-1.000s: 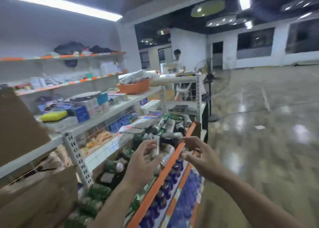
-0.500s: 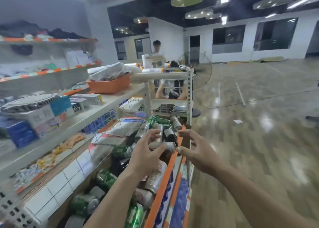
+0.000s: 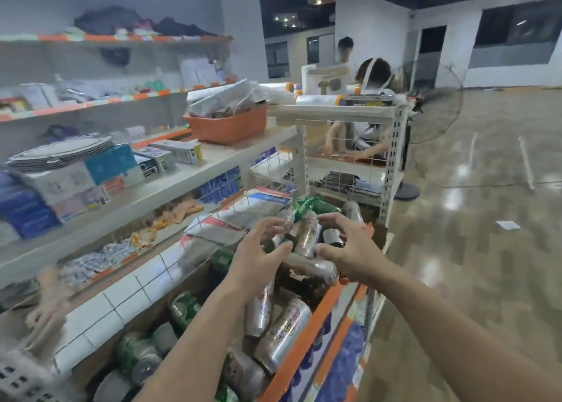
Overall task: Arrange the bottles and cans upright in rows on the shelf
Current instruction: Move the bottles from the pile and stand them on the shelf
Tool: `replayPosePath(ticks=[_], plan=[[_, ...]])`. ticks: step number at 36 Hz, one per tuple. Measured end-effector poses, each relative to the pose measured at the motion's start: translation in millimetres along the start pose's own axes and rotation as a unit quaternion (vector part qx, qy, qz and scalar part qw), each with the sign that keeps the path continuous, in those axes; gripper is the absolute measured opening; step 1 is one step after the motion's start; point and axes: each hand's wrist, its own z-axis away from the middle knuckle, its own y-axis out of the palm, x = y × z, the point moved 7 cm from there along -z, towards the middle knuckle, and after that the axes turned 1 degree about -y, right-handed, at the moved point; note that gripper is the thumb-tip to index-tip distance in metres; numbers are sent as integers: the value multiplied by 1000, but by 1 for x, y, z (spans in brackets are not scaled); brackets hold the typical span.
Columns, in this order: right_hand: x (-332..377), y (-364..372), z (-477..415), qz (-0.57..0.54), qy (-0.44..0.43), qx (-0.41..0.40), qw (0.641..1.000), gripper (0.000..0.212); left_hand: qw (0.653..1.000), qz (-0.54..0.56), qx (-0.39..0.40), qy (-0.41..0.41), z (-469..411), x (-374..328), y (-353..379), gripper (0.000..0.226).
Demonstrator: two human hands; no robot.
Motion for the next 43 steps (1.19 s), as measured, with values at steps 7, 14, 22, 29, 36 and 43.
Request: replayPosePath(ticks=[7,14,22,29,36,43], plan=[[-53,-4,-59,-19,-15,93,995,56,996,-8,-54,-76,-32,18,30,34],[-98,7,-89,-15,-2,166,986,54,988,-21,-54,-147,-41,46,59,41],[-138,16,-127,11,20,194,981,51,980,-38,-38,-191,-64,93,89,49],[-163,14,-161,27,43,212,976,54,979,-34,-39,-200,-101,121,100,46],[-183,16,-194,37,25,234,971,49,980,-28,-65,-188,-138,126,101,50],[-186,37,-229,38,-43,307,950,55,963,-46,-141,-227,-144,136,101,46]])
